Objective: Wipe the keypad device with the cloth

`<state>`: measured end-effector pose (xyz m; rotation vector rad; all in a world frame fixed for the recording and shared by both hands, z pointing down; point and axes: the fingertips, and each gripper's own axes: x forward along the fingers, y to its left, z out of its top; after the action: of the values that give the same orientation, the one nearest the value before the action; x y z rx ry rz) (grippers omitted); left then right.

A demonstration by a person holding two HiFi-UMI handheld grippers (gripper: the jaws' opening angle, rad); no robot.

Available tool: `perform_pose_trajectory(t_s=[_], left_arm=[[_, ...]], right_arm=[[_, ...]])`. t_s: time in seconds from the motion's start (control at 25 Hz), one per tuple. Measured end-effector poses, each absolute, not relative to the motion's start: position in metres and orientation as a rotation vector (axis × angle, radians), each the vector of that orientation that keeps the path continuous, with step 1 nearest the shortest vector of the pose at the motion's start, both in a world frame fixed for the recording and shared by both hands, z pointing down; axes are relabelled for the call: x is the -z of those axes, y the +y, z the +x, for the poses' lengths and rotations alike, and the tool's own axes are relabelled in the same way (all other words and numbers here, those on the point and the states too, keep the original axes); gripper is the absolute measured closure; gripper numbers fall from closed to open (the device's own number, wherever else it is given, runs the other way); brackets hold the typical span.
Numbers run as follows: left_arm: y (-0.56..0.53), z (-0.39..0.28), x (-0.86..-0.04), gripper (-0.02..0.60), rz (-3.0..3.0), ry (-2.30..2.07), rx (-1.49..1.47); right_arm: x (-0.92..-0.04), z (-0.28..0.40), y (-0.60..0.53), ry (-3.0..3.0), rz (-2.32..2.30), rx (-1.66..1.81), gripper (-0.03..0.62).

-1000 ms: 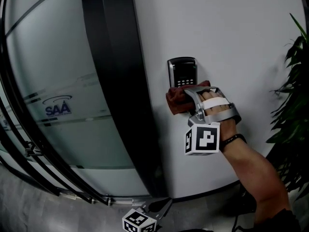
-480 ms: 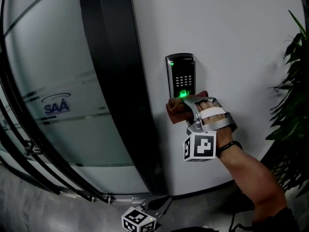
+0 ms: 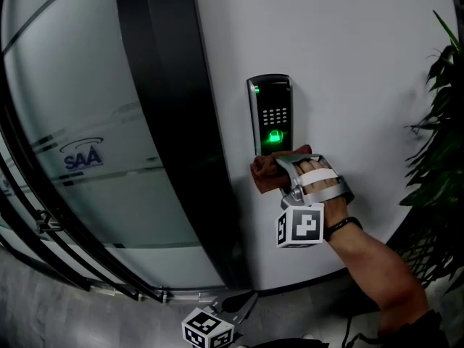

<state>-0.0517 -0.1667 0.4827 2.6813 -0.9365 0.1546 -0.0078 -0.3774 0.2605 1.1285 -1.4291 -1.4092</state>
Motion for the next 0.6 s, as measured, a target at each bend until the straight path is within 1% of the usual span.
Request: perform_pose_trajectory(t_s=[0.24,0.36,0.48,0.6], left_arm=[[-0.166,-0.054,-0.484,0.565,2.677,-0.929,-0.157],[-0.166,-0.058,-0.485,0.565,2.679,-0.923,-0.16],[-0.167,-0.066,-0.488,0.565,2.688,-0.912,-0.161],[-0.165,-0.072,-0.491,0.565,2.699,-0.878,-0.165]], right_arm=[[-0.287,-0.001,-0.382,-1.487,1.094,1.306,0.54],[-0.305,0.003,-0.372,-1.675,1.103,1.18,0.54],[-0.337,0.01,-0.344,-1.977,1.12,0.928,0.54],[-0.382,0.02,-0.305,-2.337,1.134,0.471,0.54]])
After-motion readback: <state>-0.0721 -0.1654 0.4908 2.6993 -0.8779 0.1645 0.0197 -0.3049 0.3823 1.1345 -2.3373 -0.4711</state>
